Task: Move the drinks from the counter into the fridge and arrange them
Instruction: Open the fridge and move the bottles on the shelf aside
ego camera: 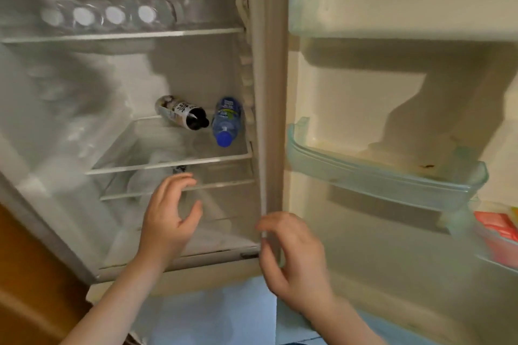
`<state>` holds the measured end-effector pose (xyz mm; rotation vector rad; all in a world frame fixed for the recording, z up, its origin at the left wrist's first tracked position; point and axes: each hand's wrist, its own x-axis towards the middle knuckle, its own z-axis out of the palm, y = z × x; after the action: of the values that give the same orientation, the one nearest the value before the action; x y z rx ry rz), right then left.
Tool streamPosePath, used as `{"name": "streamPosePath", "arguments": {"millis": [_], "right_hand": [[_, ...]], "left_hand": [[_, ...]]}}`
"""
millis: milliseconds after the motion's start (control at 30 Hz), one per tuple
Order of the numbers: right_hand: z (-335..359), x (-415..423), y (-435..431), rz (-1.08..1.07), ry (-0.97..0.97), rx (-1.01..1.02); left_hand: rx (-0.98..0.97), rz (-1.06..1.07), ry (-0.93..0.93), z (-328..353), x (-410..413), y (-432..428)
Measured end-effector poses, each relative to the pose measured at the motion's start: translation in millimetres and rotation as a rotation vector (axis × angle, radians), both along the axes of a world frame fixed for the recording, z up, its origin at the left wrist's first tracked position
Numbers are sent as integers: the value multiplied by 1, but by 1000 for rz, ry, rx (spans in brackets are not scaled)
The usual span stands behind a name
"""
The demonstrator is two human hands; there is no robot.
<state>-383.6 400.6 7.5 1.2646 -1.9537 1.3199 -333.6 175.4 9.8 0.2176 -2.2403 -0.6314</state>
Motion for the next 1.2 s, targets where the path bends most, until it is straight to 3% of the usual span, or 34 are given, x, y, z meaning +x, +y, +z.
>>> {"name": "streamPosePath", "arguments": {"millis": [133, 233, 467, 633, 767, 933, 1100, 1200], "right_hand": [[1, -28, -64, 6, -197, 248], [4, -54, -112, -6, -292, 324], [14, -113, -203, -309, -271, 459], [15, -140, -242, -487, -181, 620], [12, -161, -256, -612, -184, 612], [3, -179, -265, -719, -303, 558], [-3, -188, -268, -657, -471, 350], [-4, -192, -274, -640, -505, 277]], "left_hand": [[13, 136, -69, -1, -1, -47], [20, 139, -86, 3, -16, -79], [-8, 98, -123, 16, -78, -170], [-156, 60, -324, 35, -141, -234], [-309, 23, -404, 43, -190, -268], [-497, -46, -637, 44, -241, -293], [-557, -97, -739, 45, -272, -305], [-550, -140, -692, 43, -282, -312]]}}
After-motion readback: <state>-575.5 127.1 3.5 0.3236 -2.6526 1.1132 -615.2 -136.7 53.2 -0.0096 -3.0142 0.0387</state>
